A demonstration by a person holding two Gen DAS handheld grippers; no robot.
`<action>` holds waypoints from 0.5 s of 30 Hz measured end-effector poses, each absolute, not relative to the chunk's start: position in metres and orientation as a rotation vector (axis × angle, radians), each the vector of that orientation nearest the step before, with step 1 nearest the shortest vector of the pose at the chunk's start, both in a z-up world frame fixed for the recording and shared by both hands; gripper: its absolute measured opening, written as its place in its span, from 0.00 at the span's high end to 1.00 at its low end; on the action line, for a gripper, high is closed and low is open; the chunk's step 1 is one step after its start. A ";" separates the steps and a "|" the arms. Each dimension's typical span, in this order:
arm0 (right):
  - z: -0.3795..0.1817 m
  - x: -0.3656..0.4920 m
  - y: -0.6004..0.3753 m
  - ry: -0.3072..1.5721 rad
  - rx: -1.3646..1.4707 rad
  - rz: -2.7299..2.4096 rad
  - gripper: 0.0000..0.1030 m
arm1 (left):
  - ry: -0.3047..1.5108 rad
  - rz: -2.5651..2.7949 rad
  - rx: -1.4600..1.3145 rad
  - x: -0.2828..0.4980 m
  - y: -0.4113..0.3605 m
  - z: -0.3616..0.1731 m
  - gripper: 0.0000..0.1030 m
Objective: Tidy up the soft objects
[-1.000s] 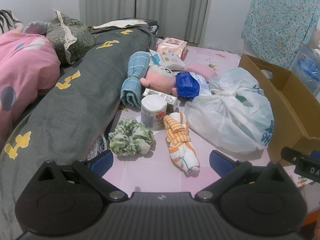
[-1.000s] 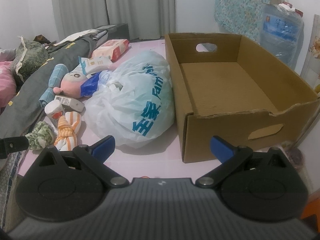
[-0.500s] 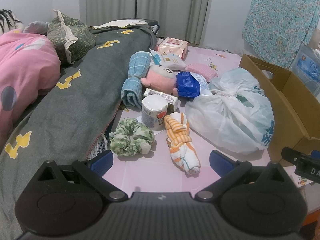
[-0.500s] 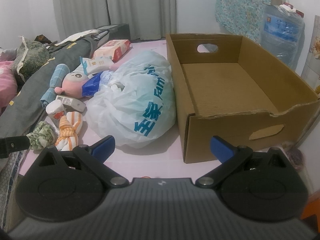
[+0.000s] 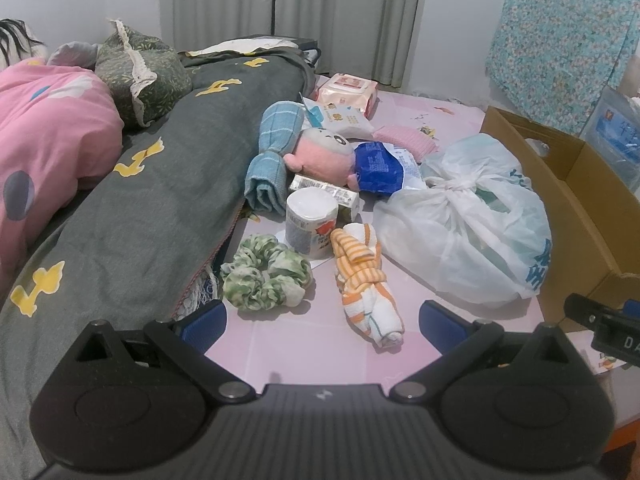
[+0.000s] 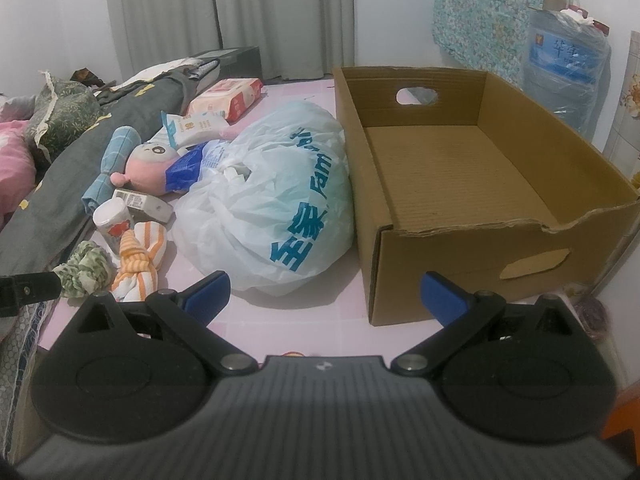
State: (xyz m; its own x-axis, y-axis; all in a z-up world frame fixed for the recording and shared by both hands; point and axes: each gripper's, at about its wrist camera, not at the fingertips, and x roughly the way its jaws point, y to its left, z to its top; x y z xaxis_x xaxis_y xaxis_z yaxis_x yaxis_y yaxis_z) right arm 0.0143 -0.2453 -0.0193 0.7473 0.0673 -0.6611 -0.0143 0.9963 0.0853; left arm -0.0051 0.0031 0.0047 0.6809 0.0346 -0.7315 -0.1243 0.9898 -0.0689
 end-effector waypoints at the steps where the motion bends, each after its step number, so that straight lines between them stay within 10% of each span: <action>1: -0.019 0.014 -0.246 0.725 0.077 0.044 0.01 | 0.817 0.090 -0.116 -0.005 0.003 0.005 0.00; 15: -0.020 0.012 -0.242 0.725 0.063 0.049 0.01 | 0.818 0.098 -0.121 -0.006 0.008 -0.002 0.00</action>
State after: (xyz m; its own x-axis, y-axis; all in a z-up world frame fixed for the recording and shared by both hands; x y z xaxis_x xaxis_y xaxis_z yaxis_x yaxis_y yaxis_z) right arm 0.0116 -0.2421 -0.0203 0.7473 0.0665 -0.6611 -0.0227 0.9970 0.0746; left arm -0.0061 0.0078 -0.0018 0.6795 0.0404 -0.7326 -0.1335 0.9886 -0.0693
